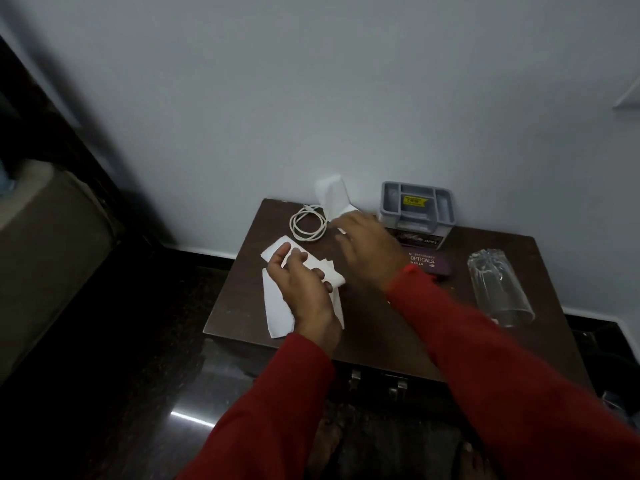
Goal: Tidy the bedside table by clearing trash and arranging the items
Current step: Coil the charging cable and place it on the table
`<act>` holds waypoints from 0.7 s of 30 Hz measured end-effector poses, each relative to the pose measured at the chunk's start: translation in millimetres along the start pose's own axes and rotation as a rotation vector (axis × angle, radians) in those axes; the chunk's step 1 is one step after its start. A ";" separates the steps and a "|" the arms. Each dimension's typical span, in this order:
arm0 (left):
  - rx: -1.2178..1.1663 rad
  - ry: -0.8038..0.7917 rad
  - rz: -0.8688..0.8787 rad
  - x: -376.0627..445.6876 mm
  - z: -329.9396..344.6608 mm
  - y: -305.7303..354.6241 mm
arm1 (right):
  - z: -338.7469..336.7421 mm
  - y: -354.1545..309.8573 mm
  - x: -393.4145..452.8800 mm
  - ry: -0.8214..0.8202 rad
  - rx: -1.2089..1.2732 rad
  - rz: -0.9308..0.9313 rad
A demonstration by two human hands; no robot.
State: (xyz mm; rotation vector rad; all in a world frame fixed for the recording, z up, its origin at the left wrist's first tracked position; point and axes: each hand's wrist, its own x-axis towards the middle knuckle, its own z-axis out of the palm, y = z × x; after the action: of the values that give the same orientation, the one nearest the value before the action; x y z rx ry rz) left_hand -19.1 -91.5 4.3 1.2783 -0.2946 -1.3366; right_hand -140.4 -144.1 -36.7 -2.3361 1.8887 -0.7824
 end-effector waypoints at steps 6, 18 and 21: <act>-0.008 0.069 -0.009 13.6 -5.8 0.7 | 55.8 -26.6 73.4 -0.378 -0.200 0.068; -0.044 0.065 -0.088 23.9 -15.1 12.0 | 64.2 -36.6 83.4 -0.297 -0.075 0.320; -0.042 0.055 -0.100 21.6 -15.2 14.8 | 46.1 -33.8 86.8 -0.149 0.329 0.554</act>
State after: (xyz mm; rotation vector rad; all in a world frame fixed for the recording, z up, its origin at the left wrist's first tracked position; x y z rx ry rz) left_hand 7.5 -105.5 0.3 1.3062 -0.1651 -1.3826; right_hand -79.8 -228.4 -34.7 -1.5275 2.0069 -0.7516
